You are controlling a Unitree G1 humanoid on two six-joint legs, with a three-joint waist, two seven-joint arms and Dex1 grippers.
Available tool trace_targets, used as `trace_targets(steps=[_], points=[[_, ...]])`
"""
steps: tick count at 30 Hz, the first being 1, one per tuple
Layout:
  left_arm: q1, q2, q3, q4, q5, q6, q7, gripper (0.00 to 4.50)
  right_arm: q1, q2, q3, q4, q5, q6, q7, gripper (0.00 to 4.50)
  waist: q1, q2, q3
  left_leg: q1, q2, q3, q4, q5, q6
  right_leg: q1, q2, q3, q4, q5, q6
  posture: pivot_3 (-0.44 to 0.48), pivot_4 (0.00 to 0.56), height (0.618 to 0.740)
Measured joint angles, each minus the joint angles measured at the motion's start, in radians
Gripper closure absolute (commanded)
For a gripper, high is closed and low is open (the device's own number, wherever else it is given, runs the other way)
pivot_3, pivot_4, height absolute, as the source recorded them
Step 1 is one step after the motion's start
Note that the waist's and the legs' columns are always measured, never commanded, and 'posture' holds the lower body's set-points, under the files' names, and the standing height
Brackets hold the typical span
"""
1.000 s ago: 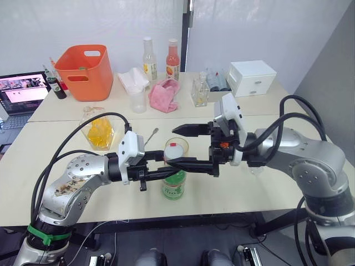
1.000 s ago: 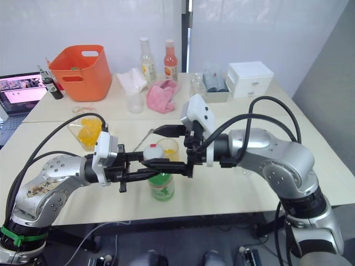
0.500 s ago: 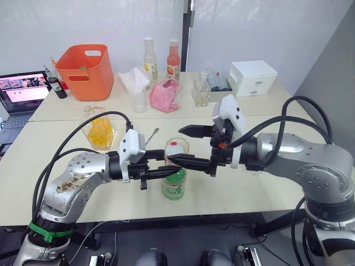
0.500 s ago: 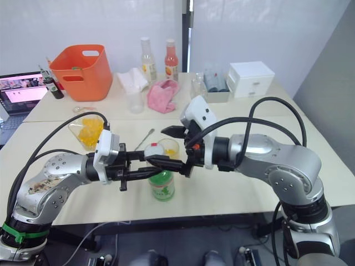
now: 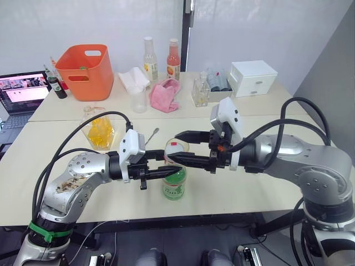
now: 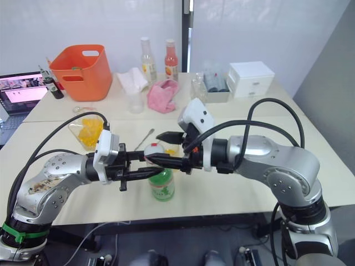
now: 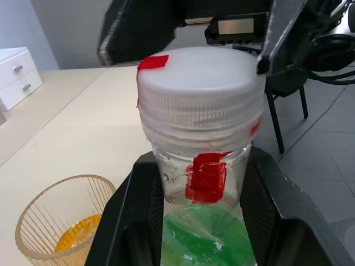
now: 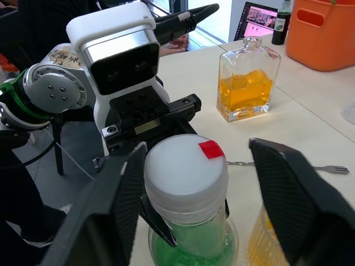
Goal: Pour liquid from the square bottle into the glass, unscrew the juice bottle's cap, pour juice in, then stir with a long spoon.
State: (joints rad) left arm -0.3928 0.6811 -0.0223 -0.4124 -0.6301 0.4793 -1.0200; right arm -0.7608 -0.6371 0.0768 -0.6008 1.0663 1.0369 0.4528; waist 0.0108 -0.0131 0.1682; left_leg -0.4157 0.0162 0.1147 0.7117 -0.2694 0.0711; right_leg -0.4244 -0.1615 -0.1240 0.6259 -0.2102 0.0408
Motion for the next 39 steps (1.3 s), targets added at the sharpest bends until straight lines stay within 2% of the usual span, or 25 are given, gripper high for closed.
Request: trace_targets(steps=[4,6,13,20,21,39], points=[[0.002,0.001,0.001,0.001,0.0,0.0,-0.001,3.05,-0.005,0.01,-0.006,-0.001,-0.009,-0.005,-0.001,3.9,0.0,0.0,0.0,0.0,0.0,0.0,0.0,0.0,0.0,0.0,0.0,0.0,0.0,0.0,0.0,0.0,0.15,0.713],[0.002,0.001,0.003,0.006,0.0,-0.001,-0.001,3.05,-0.005,0.019,-0.005,-0.003,-0.014,-0.006,0.003,4.45,0.0,0.0,0.0,0.001,0.0,0.0,0.0,0.0,0.0,0.001,0.0,0.0,0.0,0.0,0.0,0.0,0.15,0.713],[0.0,0.001,0.003,0.01,0.0,-0.002,-0.001,3.05,-0.016,0.022,0.012,0.024,-0.061,-0.034,0.073,4.45,-0.001,0.0,0.0,0.001,0.0,0.0,0.0,0.0,0.0,0.001,0.0,0.0,0.0,0.0,0.0,0.0,0.15,0.713],[-0.002,0.001,0.002,0.009,-0.001,-0.002,-0.001,3.05,-0.035,0.009,0.025,0.058,-0.102,-0.072,0.195,2.39,-0.001,0.0,0.0,0.001,0.0,0.0,0.0,0.0,0.0,0.001,0.0,0.0,0.0,0.0,0.0,0.0,0.15,0.713],[-0.002,0.001,0.002,0.01,-0.001,-0.001,-0.001,3.05,-0.035,0.009,0.025,0.058,-0.103,-0.073,0.201,1.95,-0.001,0.0,0.0,0.001,0.0,0.0,0.0,0.0,0.0,0.001,0.0,0.0,0.0,0.0,0.0,0.0,0.15,0.713],[-0.002,0.001,0.001,0.013,0.0,-0.007,-0.005,3.05,-0.016,0.036,0.059,0.057,-0.184,-0.07,0.179,1.95,-0.001,0.0,0.0,0.001,0.0,0.0,0.0,0.0,0.0,0.0,0.0,0.0,0.0,0.0,0.0,0.0,0.15,0.713]])
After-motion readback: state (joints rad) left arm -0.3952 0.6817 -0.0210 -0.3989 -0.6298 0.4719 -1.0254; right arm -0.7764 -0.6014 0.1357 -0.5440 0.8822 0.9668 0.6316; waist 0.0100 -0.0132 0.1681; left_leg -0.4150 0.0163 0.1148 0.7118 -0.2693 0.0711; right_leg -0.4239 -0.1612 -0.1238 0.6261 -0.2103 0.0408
